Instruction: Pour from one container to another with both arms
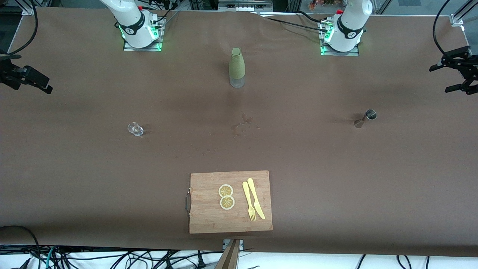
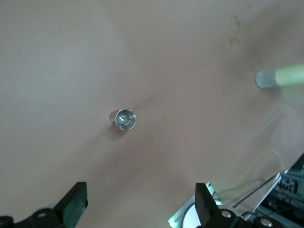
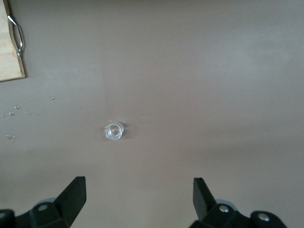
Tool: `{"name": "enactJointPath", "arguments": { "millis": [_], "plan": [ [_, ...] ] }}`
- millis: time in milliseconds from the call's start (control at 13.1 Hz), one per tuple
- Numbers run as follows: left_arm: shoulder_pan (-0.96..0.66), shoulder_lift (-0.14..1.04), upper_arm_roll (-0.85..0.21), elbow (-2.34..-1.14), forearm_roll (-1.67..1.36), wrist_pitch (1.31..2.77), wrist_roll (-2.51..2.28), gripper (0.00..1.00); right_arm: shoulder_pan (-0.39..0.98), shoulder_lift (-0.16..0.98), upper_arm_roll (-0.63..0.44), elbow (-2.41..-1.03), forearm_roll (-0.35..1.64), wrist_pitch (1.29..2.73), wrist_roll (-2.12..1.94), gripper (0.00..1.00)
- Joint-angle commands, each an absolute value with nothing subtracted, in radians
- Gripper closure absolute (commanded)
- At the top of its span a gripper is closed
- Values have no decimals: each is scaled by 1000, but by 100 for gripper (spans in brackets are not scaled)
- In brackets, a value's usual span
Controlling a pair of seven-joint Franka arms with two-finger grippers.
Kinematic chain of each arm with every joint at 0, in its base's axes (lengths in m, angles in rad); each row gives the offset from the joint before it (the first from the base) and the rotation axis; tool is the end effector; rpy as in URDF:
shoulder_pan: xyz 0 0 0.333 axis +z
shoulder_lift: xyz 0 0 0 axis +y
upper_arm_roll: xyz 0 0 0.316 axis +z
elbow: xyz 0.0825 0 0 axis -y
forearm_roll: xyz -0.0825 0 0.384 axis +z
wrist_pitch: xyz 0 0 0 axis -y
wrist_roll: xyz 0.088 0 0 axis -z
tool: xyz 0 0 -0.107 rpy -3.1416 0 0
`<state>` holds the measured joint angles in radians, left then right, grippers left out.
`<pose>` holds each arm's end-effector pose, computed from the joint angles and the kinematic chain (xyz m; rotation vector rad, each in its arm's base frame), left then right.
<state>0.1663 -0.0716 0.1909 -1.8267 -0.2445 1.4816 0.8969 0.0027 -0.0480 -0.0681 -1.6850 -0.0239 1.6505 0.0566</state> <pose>0.4857 0.1544 0.5411 2.6734 -0.7256 -0.0981 0.5440 -0.0389 0.6037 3.1153 -0.1875 0.0208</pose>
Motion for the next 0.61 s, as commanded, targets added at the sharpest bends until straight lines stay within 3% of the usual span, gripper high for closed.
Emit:
{"name": "enactJointPath", "arguments": {
  "millis": [0, 534],
  "plan": [
    [97, -141, 149, -1850, -154, 1522, 619, 0, -44, -2, -29, -1614, -25, 1609, 38, 0],
    [-14, -146, 37, -1766, 6, 1531, 10, 0, -58, 55, -5, -1531, -17, 1566, 40, 0]
  ]
}}
